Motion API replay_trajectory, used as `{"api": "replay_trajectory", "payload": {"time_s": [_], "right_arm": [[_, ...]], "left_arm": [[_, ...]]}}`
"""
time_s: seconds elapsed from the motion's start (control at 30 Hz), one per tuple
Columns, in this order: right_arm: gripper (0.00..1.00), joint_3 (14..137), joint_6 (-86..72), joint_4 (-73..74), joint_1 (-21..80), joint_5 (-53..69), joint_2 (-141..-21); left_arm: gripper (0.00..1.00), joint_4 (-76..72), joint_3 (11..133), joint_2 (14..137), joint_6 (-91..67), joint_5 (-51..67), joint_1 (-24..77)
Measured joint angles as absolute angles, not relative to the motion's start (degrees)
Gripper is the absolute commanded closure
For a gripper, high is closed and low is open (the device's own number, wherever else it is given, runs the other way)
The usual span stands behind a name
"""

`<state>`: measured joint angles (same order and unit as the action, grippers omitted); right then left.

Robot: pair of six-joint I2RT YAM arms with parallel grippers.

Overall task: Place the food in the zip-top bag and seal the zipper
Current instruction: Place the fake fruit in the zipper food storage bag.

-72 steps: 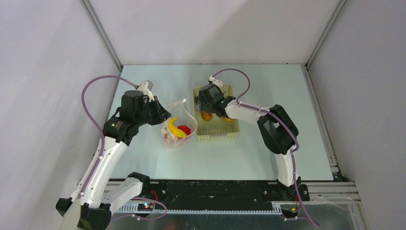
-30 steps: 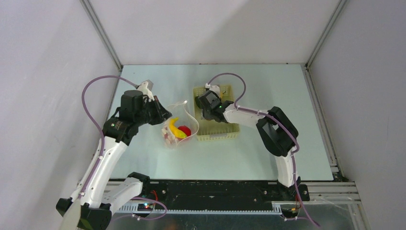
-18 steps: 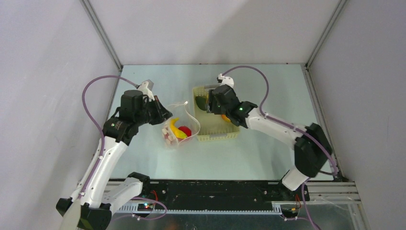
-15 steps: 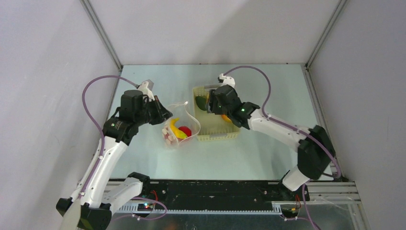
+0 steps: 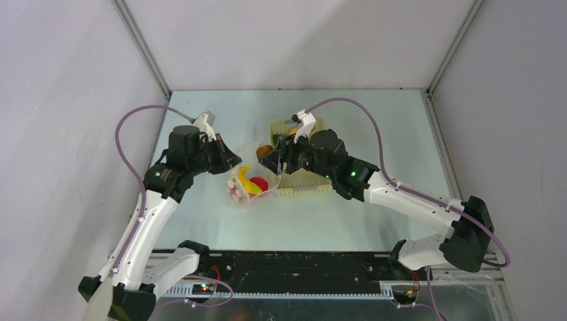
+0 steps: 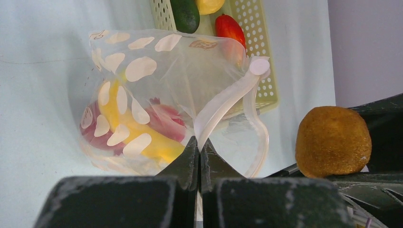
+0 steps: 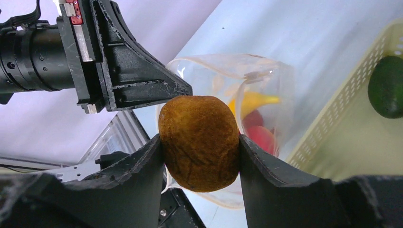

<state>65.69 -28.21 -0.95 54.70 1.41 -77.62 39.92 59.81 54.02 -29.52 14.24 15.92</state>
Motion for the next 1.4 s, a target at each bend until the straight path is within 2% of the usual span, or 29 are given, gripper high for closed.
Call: {"api": "replay_trajectory", "payload": {"time_s": [0.43,0.63,0.7,0.8,0.9,0.97,1.4], "right_arm": [[0.47,65.9,-26.7,-3.2,56.5,2.2,-83.2],[0.29,67.6,-25.2,-1.3,58.0,-1.5,-85.3],[0.20,68.2,-24.9,-1.0,58.2,-2.4,-85.7],[0.16,68.6,-24.7,-0.7,58.3,-3.1,-85.8],[0.04,68.8,-24.6,-0.7,58.3,-3.6,-85.8],[0.01,68.9,-24.6,-0.7,58.4,-3.7,-85.8],[0.01,68.9,-21.3,4.0,57.7,-5.5,-82.0]], "left_arm": [[1.00,39.5,59.8,54.5,-29.5,15.4,15.9],[1.00,39.5,59.8,54.5,-29.5,15.5,15.9],[1.00,39.5,59.8,54.5,-29.5,15.6,15.9],[1.00,39.5,59.8,54.5,-29.5,15.7,15.9],[1.00,39.4,59.8,54.5,-29.5,15.7,15.9],[1.00,39.4,59.8,54.5,-29.5,15.8,15.9],[1.00,39.4,59.8,54.5,-29.5,15.8,15.9]]}}
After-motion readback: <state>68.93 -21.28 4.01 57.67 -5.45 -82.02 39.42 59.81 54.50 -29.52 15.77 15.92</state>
